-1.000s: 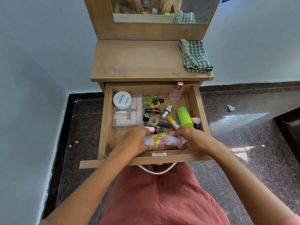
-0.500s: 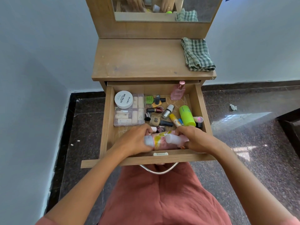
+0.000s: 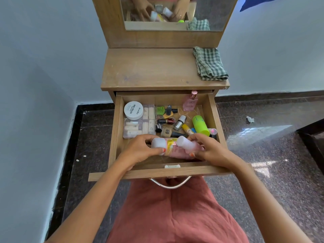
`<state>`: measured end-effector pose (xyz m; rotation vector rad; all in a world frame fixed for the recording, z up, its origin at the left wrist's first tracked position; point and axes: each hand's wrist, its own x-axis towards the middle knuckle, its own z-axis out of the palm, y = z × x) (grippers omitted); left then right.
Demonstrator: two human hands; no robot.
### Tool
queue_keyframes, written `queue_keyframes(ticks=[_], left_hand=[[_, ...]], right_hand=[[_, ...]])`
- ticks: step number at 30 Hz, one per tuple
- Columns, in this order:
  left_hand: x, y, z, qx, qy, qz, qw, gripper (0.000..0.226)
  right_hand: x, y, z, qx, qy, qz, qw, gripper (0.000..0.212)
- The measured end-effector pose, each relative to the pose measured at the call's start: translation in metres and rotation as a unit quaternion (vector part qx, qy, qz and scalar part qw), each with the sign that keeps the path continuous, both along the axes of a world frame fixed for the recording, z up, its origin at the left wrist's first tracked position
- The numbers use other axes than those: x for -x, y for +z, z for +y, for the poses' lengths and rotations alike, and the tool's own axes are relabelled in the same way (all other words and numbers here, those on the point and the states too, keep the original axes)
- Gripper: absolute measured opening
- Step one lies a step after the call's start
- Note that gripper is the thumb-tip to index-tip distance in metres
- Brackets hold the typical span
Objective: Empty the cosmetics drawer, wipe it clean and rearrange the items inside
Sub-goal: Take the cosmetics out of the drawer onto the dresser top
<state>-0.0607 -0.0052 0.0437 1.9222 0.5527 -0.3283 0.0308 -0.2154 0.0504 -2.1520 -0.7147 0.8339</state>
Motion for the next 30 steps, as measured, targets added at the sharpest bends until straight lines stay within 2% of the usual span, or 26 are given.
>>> queue_keyframes(ticks=[4,6,8,13,15,21,30], left_hand=[[0.003,0.002,-0.001,0.042,0.024,0.017,0.999,0.034],[0.004,0.006,-0.001,0.090,0.059,0.004,0.994,0.027],[0.007,0.011,0.003,0.132,0.090,0.000,0.987,0.026],[0.014,0.025,0.021,0.157,0.126,-0.014,0.979,0.032],[0.016,0.033,0.026,0.180,0.141,-0.029,0.973,0.026],[0.007,0.061,0.046,0.205,0.164,-0.071,0.962,0.015],[-0.050,0.090,0.071,0.204,0.171,-0.144,0.953,0.013]], right_hand=[[0.000,0.002,-0.001,-0.024,-0.047,0.006,0.999,0.041],[0.000,0.004,0.001,-0.048,-0.065,0.011,0.997,0.042],[0.000,0.005,0.002,-0.091,-0.080,0.030,0.992,0.039],[-0.001,0.018,0.010,-0.187,-0.102,0.106,0.971,0.031],[-0.003,0.024,0.016,-0.210,-0.102,0.118,0.965,0.031],[-0.016,0.046,0.037,-0.250,-0.121,0.109,0.954,0.029],[-0.076,0.080,0.077,-0.281,-0.138,0.068,0.947,0.021]])
